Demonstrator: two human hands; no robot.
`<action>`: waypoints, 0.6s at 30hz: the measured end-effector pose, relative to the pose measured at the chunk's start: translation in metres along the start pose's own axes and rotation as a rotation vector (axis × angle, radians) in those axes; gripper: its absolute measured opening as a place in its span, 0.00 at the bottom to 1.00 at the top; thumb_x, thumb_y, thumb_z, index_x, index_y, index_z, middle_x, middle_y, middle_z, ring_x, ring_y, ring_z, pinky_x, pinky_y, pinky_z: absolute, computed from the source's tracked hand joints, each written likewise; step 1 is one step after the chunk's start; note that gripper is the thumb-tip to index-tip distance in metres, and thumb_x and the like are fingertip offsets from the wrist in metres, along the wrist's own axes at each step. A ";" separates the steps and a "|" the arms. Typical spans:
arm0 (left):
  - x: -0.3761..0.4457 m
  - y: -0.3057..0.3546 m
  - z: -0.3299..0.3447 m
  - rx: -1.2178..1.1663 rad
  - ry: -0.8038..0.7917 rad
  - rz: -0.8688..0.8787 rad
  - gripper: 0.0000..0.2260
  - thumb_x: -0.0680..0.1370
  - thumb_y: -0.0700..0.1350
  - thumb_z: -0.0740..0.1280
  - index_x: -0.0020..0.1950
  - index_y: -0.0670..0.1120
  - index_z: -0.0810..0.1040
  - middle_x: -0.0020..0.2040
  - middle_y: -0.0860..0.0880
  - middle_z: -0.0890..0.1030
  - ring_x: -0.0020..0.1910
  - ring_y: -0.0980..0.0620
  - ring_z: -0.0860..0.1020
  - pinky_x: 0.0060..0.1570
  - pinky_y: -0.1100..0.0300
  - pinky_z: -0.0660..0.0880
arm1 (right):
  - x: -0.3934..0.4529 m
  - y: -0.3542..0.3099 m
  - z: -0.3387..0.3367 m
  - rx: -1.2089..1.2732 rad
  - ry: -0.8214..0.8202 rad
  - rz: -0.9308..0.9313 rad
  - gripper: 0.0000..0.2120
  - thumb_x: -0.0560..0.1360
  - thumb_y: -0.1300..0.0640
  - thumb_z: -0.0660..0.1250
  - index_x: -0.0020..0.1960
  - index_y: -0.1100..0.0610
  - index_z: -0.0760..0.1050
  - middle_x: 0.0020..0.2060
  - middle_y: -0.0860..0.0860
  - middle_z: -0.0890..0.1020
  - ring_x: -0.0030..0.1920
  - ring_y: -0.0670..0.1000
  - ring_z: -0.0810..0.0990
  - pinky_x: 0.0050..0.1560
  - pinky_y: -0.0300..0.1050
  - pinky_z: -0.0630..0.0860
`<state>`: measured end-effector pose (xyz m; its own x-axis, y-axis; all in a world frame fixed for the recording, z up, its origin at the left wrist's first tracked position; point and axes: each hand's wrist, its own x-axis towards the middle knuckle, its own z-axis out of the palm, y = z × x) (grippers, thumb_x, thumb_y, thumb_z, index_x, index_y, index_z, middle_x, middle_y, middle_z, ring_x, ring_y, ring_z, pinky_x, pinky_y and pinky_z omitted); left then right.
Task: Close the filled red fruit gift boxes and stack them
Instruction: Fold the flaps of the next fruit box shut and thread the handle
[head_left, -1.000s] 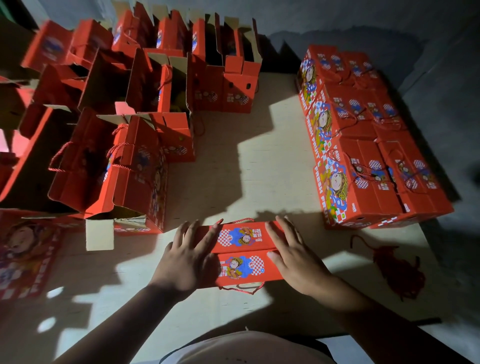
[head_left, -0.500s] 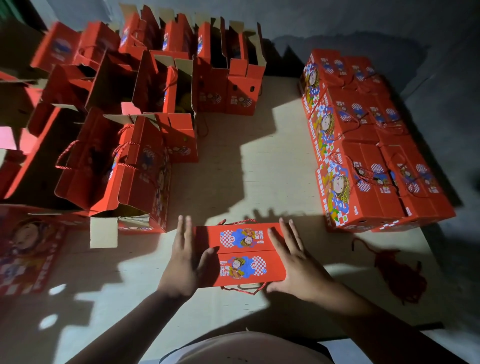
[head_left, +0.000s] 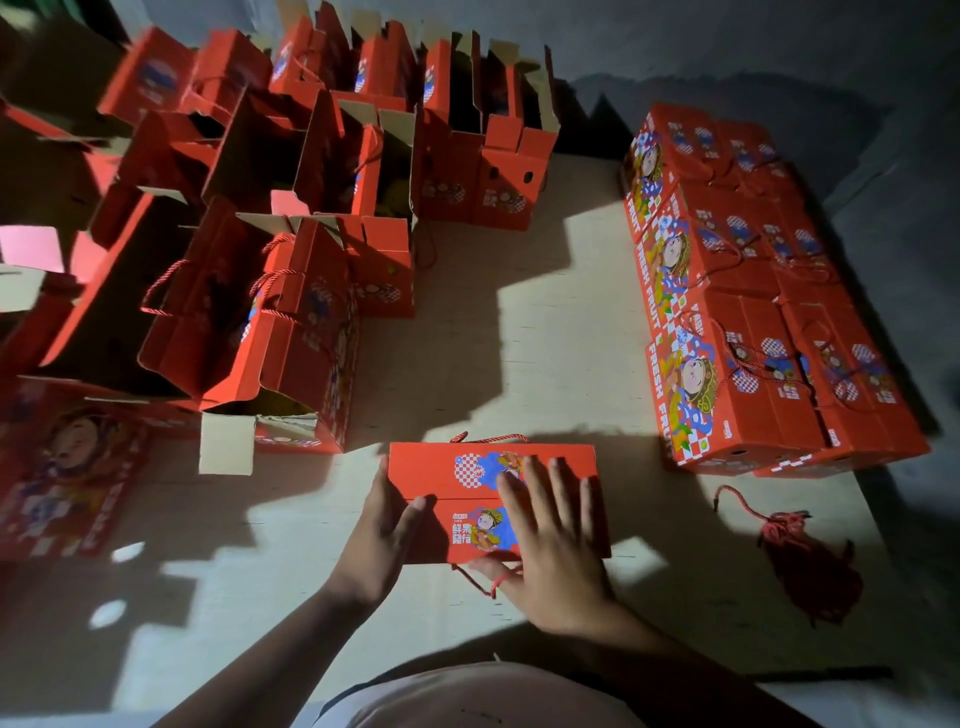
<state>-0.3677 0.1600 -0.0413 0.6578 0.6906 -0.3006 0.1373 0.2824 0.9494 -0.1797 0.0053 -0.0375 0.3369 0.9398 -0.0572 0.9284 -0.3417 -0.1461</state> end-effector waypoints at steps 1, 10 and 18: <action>0.000 0.000 -0.001 0.009 0.002 0.003 0.20 0.86 0.50 0.64 0.73 0.71 0.66 0.68 0.57 0.79 0.67 0.54 0.80 0.52 0.59 0.83 | 0.008 -0.009 -0.002 0.038 0.007 -0.017 0.46 0.77 0.22 0.52 0.85 0.48 0.54 0.85 0.56 0.54 0.84 0.62 0.48 0.80 0.71 0.49; 0.000 0.003 -0.002 0.088 0.004 0.019 0.20 0.86 0.55 0.64 0.74 0.73 0.63 0.69 0.61 0.78 0.68 0.58 0.78 0.57 0.60 0.81 | 0.131 0.020 -0.057 0.436 -0.459 0.393 0.35 0.73 0.40 0.73 0.77 0.47 0.68 0.65 0.51 0.81 0.62 0.53 0.81 0.61 0.48 0.77; 0.000 0.001 -0.003 0.034 0.019 0.015 0.20 0.85 0.56 0.65 0.74 0.73 0.64 0.70 0.59 0.77 0.69 0.55 0.78 0.57 0.59 0.81 | 0.125 -0.001 -0.092 0.801 -0.306 0.232 0.25 0.73 0.65 0.69 0.64 0.42 0.76 0.42 0.49 0.84 0.39 0.51 0.84 0.46 0.51 0.79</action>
<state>-0.3700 0.1620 -0.0407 0.6458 0.7071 -0.2881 0.1532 0.2497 0.9561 -0.1236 0.1238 0.0468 0.3398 0.8434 -0.4162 0.4150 -0.5316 -0.7384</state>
